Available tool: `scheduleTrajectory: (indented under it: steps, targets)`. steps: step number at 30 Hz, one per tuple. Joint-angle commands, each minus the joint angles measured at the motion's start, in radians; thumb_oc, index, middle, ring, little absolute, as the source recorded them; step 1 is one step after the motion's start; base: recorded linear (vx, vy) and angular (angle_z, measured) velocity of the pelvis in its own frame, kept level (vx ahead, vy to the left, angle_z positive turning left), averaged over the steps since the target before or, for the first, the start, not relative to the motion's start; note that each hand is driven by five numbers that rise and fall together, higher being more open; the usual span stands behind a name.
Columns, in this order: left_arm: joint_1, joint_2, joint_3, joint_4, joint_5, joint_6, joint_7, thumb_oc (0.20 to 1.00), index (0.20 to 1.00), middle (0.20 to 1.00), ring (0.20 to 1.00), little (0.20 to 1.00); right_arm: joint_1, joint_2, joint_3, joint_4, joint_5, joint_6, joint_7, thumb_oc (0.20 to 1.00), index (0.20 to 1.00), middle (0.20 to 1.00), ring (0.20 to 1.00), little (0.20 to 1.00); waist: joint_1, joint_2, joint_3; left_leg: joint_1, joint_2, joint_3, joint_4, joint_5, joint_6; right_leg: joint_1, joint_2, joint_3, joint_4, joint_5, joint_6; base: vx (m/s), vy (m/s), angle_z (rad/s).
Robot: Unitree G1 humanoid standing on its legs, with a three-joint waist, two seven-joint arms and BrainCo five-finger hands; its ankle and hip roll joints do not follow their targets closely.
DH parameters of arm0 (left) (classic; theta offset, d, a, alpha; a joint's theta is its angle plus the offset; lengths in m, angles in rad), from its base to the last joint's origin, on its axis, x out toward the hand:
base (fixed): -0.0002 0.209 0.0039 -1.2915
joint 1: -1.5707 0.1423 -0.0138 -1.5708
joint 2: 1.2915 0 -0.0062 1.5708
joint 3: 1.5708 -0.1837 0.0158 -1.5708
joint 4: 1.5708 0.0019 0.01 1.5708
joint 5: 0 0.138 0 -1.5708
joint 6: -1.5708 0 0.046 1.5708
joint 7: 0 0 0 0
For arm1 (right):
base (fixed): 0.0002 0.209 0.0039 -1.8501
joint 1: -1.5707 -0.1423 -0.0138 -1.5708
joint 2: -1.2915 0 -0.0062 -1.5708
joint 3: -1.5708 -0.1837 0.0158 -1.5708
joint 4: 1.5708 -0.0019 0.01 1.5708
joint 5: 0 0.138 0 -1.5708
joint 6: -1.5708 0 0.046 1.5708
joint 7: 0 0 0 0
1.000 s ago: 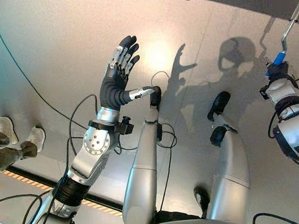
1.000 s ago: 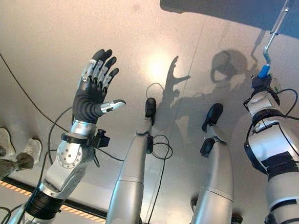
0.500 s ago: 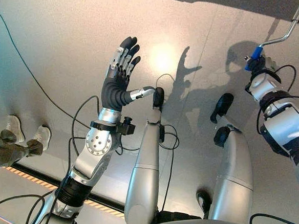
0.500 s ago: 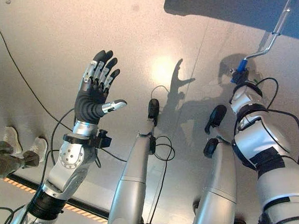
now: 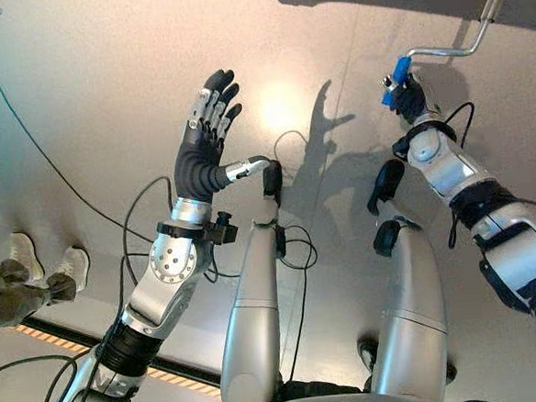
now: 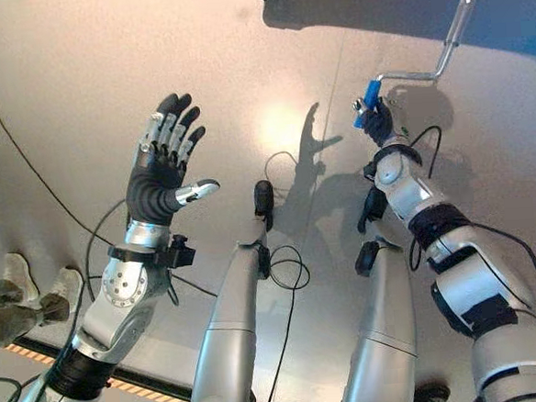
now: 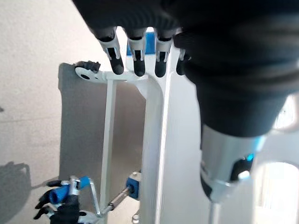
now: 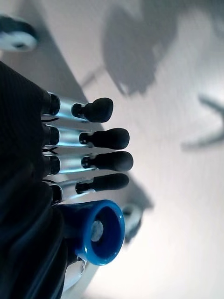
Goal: Raise the hospital bed
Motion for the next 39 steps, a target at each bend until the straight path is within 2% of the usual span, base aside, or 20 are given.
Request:
scheduleTrajectory:
  steps: [1,2,3,4,5,6,7,10,13,14,21,25,31,39]
  targets:
    - [0.059,0.083,0.004,-0.134,0.052,-0.059,0.005,1.000,1.000,1.000,1.000,1.000,-0.057,0.138,0.055,-0.328,0.001,-0.261,0.013,0.200,0.200,0.200,0.200,0.200,0.006,-0.043,0.000,0.036,-0.084,0.034,-0.045,-0.020,0.083,0.137,-0.023,0.062,-0.002,-0.093,0.098,-0.06,0.013,-0.04]
    - [0.049,0.086,0.009,-0.136,0.052,-0.059,0.005,1.000,1.000,1.000,1.000,1.000,-0.065,0.133,0.050,-0.336,0.000,-0.259,0.014,0.200,0.200,0.200,0.200,0.200,0.009,-0.041,0.000,0.010,-0.083,0.034,-0.055,0.012,0.087,0.114,-0.023,0.053,-0.015,-0.063,0.092,0.04,-0.027,-0.01]
    - [0.063,0.101,0.008,-0.142,0.051,-0.059,0.001,1.000,1.000,1.000,1.000,1.000,-0.023,0.112,0.027,-0.384,0.021,-0.273,0.015,0.200,0.200,0.200,0.200,0.200,0.000,-0.049,0.000,0.045,-0.080,0.036,-0.051,-0.019,0.082,0.145,-0.021,0.062,-0.010,-0.089,0.100,-0.07,0.017,0.00]
    - [0.066,0.121,0.022,-0.150,0.043,-0.062,-0.009,1.000,1.000,1.000,1.000,1.000,0.030,0.075,-0.034,-0.466,0.080,-0.306,0.016,0.200,0.200,0.200,0.200,0.200,-0.015,-0.060,0.000,0.032,-0.075,0.041,-0.078,0.019,0.085,0.134,-0.016,0.054,-0.044,-0.048,0.098,0.04,-0.024,-0.01]
    - [0.078,0.120,0.014,-0.149,0.042,-0.062,-0.009,1.000,1.000,1.000,1.000,1.000,0.048,0.077,-0.034,-0.467,0.081,-0.305,0.017,0.200,0.200,0.200,0.200,0.200,-0.016,-0.063,0.000,0.064,-0.076,0.041,-0.069,-0.015,0.081,0.162,-0.017,0.063,-0.032,-0.079,0.105,-0.01,-0.002,-0.07]
    - [0.087,0.130,0.017,-0.153,0.041,-0.062,-0.014,1.000,1.000,1.000,1.000,1.000,0.077,0.062,-0.056,-0.497,0.099,-0.317,0.020,0.200,0.200,0.200,0.200,0.200,-0.021,-0.067,0.000,0.071,-0.075,0.043,-0.073,-0.014,0.081,0.167,-0.015,0.064,-0.038,-0.076,0.105,-0.01,-0.002,-0.07]
    - [0.094,0.147,0.040,-0.162,0.038,-0.066,-0.026,1.000,1.000,1.000,1.000,1.000,0.130,0.035,-0.116,-0.554,0.146,-0.350,0.024,0.200,0.200,0.200,0.200,0.200,-0.038,-0.079,0.000,0.059,-0.069,0.049,-0.091,0.020,0.082,0.158,-0.011,0.057,-0.070,-0.039,0.101,-0.07,0.019,-0.07]
    - [0.111,0.160,0.053,-0.170,0.030,-0.067,-0.043,1.000,1.000,1.000,1.000,1.000,0.213,0.008,-0.188,-0.620,0.195,-0.379,0.037,0.200,0.200,0.200,0.200,0.200,-0.049,-0.093,0.000,0.079,-0.065,0.053,-0.102,0.022,0.081,0.177,-0.005,0.060,-0.087,-0.032,0.104,-0.03,-0.007,-0.06]
    - [0.139,0.172,0.078,-0.183,0.016,-0.069,-0.065,1.000,1.000,1.000,1.000,1.000,0.300,-0.003,-0.263,-0.667,0.261,-0.417,0.053,0.200,0.200,0.200,0.200,0.200,-0.067,-0.106,0.000,0.104,-0.061,0.060,-0.114,0.022,0.079,0.199,-0.001,0.061,-0.106,-0.023,0.107,-0.01,-0.017,-0.09]
    - [0.155,0.176,0.091,-0.189,0.007,-0.073,-0.081,1.000,1.000,1.000,1.000,1.000,0.346,0.008,-0.314,-0.684,0.337,-0.448,0.068,0.200,0.200,0.200,0.200,0.200,-0.075,-0.111,0.000,0.118,-0.059,0.063,-0.124,0.023,0.077,0.217,0.001,0.060,-0.125,-0.018,0.109,-0.01,-0.023,-0.06]
    - [0.203,0.165,0.152,-0.203,-0.010,-0.078,-0.106,1.000,1.000,1.000,1.000,1.000,0.428,0.021,-0.449,-0.722,0.386,-0.500,0.043,0.200,0.200,0.200,0.200,0.200,-0.095,-0.117,0.000,0.164,-0.049,0.075,-0.148,0.023,0.073,0.252,0.011,0.071,-0.159,-0.007,0.111,-0.01,-0.007,-0.02]
    - [0.212,0.158,0.163,-0.207,-0.015,-0.078,-0.108,1.000,1.000,1.000,1.000,1.000,0.448,0.025,-0.494,-0.703,0.405,-0.511,0.022,0.200,0.200,0.200,0.200,0.200,-0.103,-0.121,0.000,0.175,-0.046,0.080,-0.150,0.021,0.074,0.261,0.017,0.077,-0.164,-0.008,0.111,0.00,-0.012,-0.04]
    - [0.226,0.147,0.186,-0.230,-0.013,-0.080,-0.099,1.000,1.000,1.000,1.000,1.000,0.475,-0.010,-0.579,-0.637,0.342,-0.489,-0.082,0.200,0.200,0.200,0.200,0.200,-0.119,-0.133,0.000,0.185,-0.036,0.087,-0.149,0.015,0.071,0.264,0.024,0.083,-0.167,-0.011,0.109,0.01,-0.024,-0.04]
    - [0.247,0.140,0.205,-0.249,-0.016,-0.079,-0.086,1.000,1.000,1.000,1.000,1.000,0.486,-0.063,-0.629,-0.559,0.298,-0.456,-0.149,0.200,0.200,0.200,0.200,0.200,-0.126,-0.145,0.000,0.178,-0.029,0.089,-0.140,0.009,0.070,0.256,0.029,0.086,-0.160,-0.016,0.107,0.00,-0.013,-0.01]
